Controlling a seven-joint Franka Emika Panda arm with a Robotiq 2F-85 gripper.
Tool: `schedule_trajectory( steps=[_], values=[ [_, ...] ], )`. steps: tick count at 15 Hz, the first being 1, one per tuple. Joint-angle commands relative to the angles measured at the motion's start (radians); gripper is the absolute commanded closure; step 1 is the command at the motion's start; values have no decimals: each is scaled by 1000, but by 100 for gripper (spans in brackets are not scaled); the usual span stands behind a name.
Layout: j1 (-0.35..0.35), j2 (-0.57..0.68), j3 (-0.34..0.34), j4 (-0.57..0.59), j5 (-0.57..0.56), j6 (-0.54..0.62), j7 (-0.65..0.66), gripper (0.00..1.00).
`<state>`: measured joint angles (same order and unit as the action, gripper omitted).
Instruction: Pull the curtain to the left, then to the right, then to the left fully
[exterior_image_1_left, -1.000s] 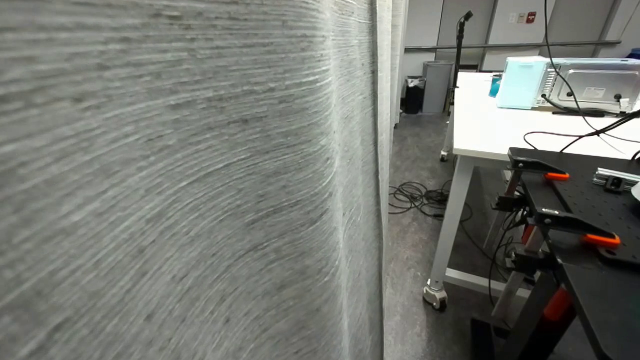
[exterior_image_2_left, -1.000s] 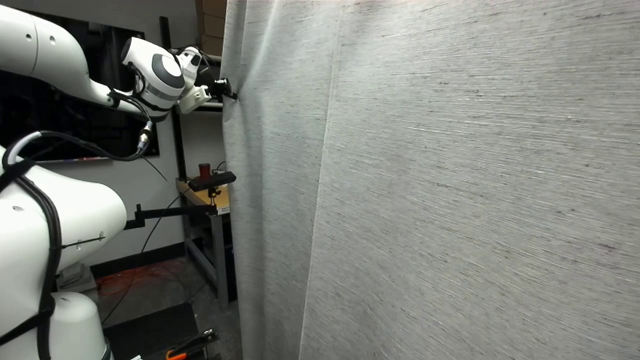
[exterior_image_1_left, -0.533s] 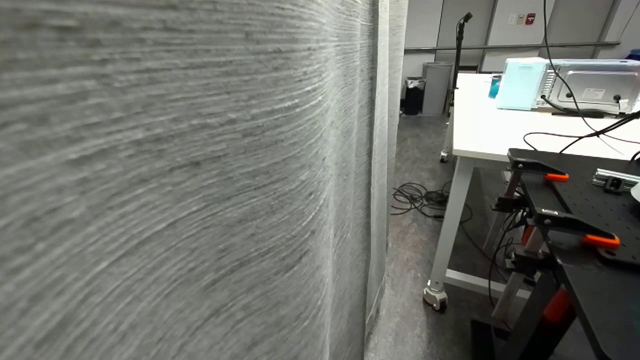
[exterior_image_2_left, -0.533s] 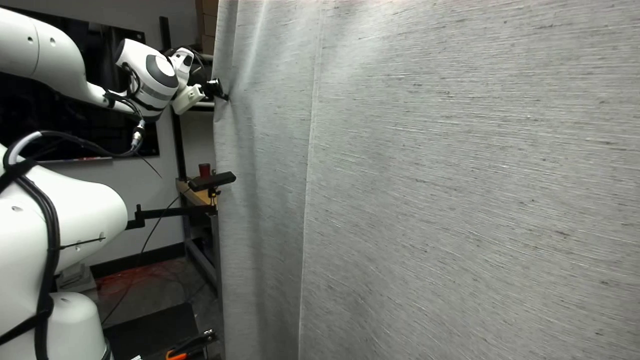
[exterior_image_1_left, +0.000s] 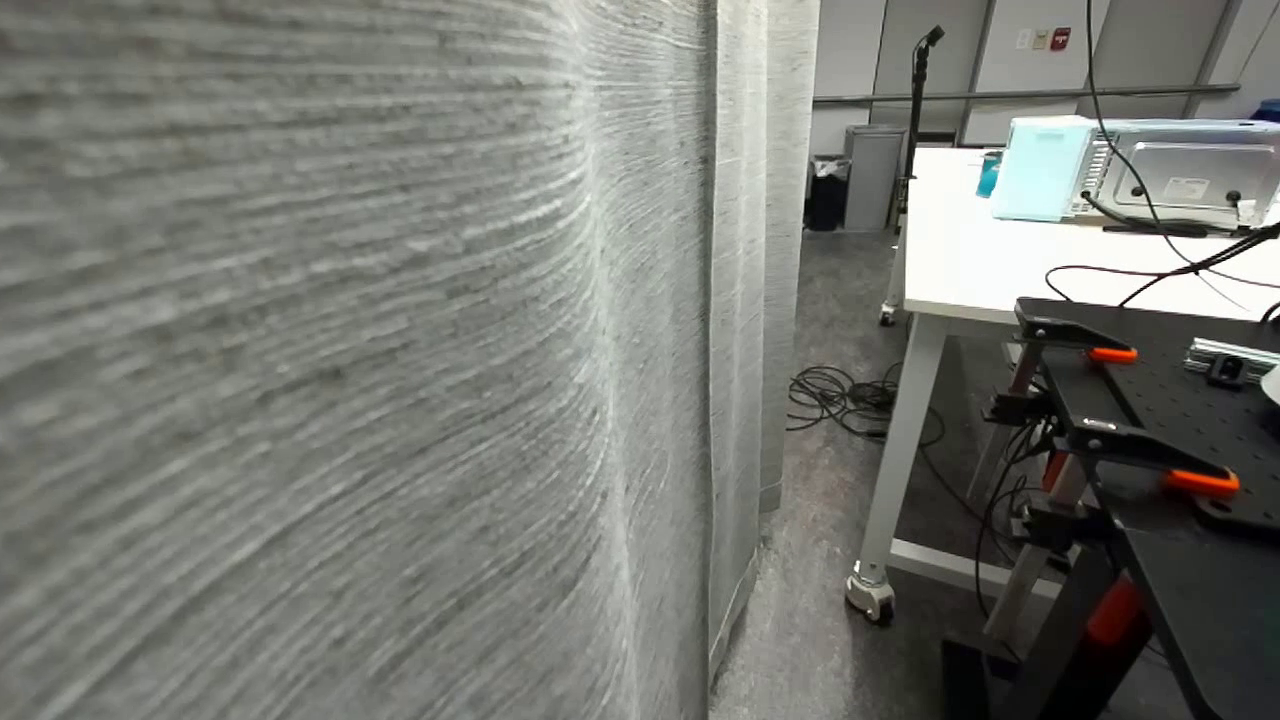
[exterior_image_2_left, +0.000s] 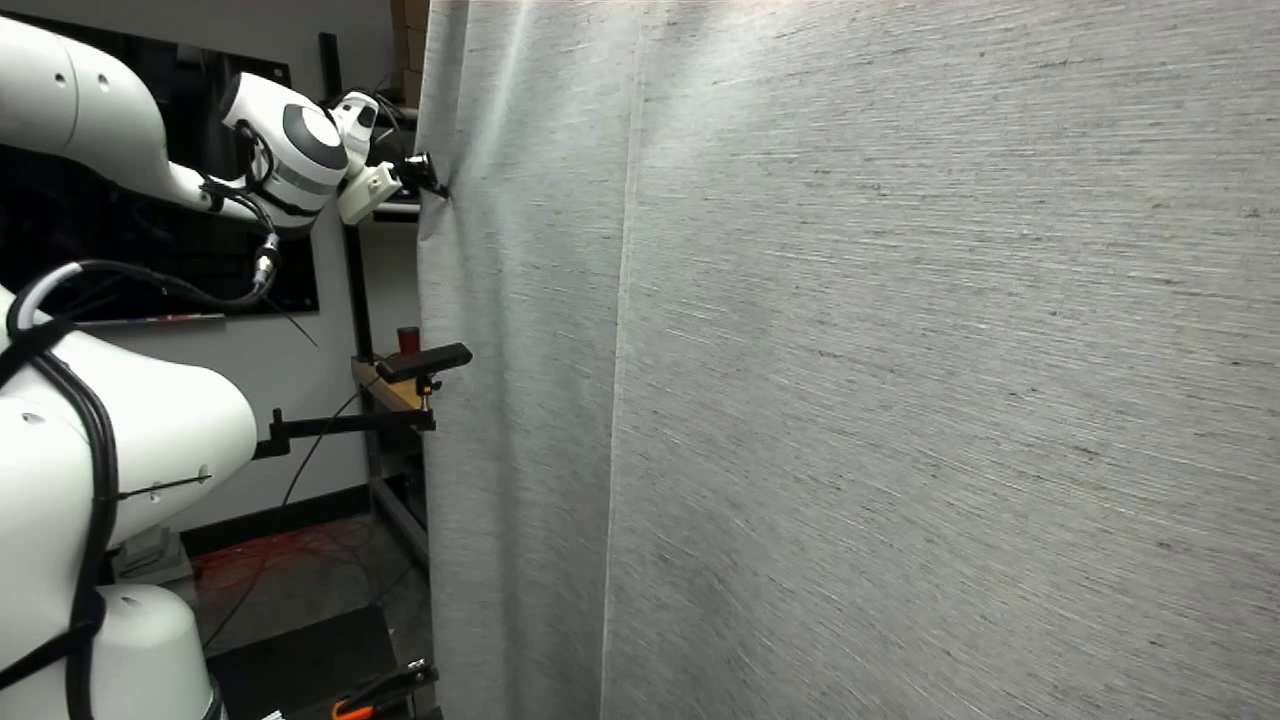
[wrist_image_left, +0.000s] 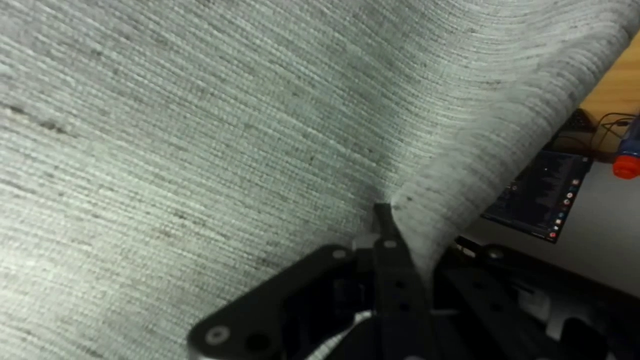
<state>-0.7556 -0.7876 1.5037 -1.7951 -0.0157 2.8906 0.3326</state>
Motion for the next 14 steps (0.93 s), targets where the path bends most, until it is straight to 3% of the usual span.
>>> schedule_trajectory(
  steps=[1,6,14],
  values=[
    [-55,-107,92,26,9,-64,18,100],
    [-40,-119,81,41,-29,-116,-11,100],
    [30,-112,53,118,-110,-344,-45,100]
  ],
)
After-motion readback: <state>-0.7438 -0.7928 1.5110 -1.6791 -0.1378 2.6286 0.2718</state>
